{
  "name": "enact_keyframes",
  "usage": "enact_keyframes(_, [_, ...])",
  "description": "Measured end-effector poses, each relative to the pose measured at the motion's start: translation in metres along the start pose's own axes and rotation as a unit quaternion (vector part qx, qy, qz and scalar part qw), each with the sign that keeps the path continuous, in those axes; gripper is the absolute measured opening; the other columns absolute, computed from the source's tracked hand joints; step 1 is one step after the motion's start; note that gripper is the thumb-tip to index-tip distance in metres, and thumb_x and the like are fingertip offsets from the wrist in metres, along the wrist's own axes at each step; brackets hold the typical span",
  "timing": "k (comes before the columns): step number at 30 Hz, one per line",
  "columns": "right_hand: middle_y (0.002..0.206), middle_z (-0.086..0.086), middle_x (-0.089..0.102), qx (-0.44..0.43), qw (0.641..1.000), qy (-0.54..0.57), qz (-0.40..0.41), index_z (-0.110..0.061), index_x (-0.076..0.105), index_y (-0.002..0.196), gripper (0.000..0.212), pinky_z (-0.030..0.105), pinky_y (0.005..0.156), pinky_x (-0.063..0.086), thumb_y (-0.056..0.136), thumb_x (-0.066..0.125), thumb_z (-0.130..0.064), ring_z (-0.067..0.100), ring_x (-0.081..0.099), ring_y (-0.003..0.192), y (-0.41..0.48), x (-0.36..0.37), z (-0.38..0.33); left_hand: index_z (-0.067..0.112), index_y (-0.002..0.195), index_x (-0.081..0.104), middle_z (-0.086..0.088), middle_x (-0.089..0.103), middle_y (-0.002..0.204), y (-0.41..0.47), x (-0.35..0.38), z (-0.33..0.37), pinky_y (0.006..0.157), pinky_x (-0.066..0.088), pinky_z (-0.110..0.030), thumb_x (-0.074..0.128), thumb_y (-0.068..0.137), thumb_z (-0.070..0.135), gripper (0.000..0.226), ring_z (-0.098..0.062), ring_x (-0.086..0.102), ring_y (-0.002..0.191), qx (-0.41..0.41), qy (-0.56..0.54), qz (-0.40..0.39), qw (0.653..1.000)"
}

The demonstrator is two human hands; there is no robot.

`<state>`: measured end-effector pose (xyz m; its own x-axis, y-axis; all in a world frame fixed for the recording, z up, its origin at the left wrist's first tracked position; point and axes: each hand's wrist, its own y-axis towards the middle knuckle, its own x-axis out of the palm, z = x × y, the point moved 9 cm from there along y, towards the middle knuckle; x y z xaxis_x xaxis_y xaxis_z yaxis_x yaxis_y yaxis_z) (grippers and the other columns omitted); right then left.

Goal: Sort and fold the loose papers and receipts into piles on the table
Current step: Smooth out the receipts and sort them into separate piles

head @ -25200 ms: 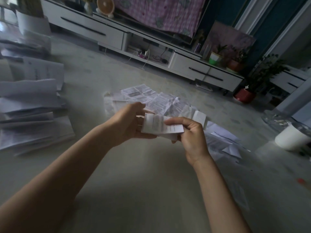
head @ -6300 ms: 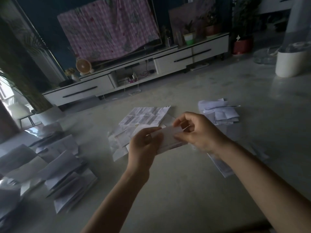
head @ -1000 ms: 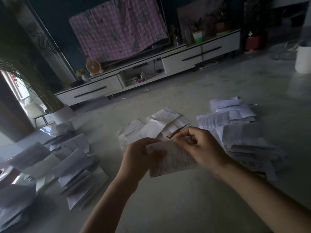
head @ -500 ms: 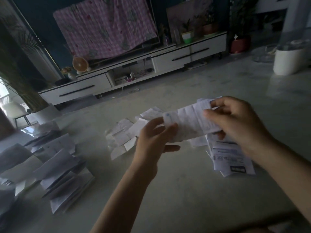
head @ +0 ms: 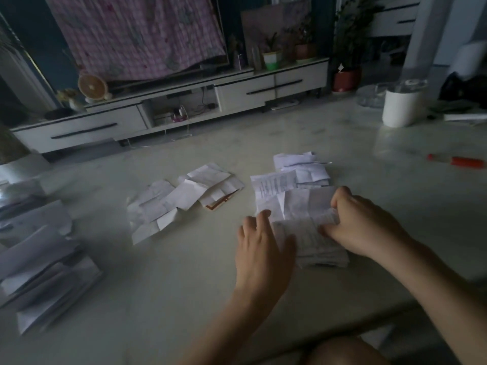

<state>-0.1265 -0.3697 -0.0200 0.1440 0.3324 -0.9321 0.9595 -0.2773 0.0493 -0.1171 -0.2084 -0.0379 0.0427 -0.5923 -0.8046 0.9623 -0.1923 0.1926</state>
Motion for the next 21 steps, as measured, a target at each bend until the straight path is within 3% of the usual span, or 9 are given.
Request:
enact_keyframes(5, [0.098, 0.003, 0.052, -0.001, 0.993, 0.115, 0.019, -0.018, 0.045, 0.099, 0.03, 0.028, 0.071, 0.037, 0.082, 0.065, -0.032, 0.021, 0.051, 0.088, 0.001, -0.018, -0.006, 0.025, 0.137, 0.036, 0.005, 0.037, 0.139, -0.002, -0.014, 0.013, 0.101, 0.029, -0.023, 0.044, 0.093, 0.042, 0.048, -0.01, 0.028, 0.125, 0.049, -0.055, 0.043, 0.996])
enact_keyframes(9, [0.088, 0.0, 0.057, -0.019, 0.977, 0.187, 0.098, -0.018, 0.053, 0.089, 0.011, 0.026, 0.068, 0.036, 0.085, 0.062, -0.025, 0.019, 0.054, 0.083, 0.003, -0.04, -0.01, 0.023, 0.131, 0.045, 0.007, 0.045, 0.133, -0.001, -0.028, 0.019, 0.094, 0.026, -0.013, 0.042, 0.094, 0.041, 0.041, -0.005, 0.033, 0.123, 0.084, -0.09, 0.073, 0.99])
enact_keyframes(12, [0.073, -0.004, 0.056, -0.042, 0.959, 0.219, 0.174, -0.016, 0.057, 0.08, 0.004, 0.025, 0.062, 0.035, 0.084, 0.059, -0.015, 0.018, 0.054, 0.073, 0.0, -0.056, -0.016, 0.021, 0.126, 0.051, 0.006, 0.05, 0.127, 0.002, -0.043, 0.013, 0.097, 0.036, -0.021, 0.043, 0.094, 0.038, 0.037, -0.009, 0.042, 0.119, 0.095, -0.104, 0.099, 0.985])
enact_keyframes(17, [0.06, -0.013, 0.047, -0.184, 0.9, 0.268, 0.289, -0.013, 0.058, 0.076, 0.007, 0.017, 0.05, 0.036, 0.083, 0.059, -0.011, 0.006, 0.047, 0.052, -0.022, -0.07, -0.059, 0.015, 0.117, 0.059, -0.001, 0.055, 0.125, 0.021, -0.065, -0.033, 0.095, 0.03, -0.02, 0.052, 0.093, 0.022, 0.026, -0.018, 0.045, 0.12, 0.063, -0.025, 0.141, 0.988])
enact_keyframes(21, [0.064, -0.014, 0.04, -0.292, 0.868, 0.256, 0.308, -0.011, 0.056, 0.076, 0.007, 0.002, 0.05, 0.03, 0.082, 0.058, -0.008, 0.002, 0.034, 0.049, -0.043, -0.056, -0.106, 0.015, 0.125, 0.055, -0.011, 0.04, 0.143, 0.047, -0.071, -0.077, 0.107, 0.025, -0.035, 0.051, 0.093, 0.024, 0.034, -0.027, 0.028, 0.134, 0.016, 0.075, 0.105, 0.992])
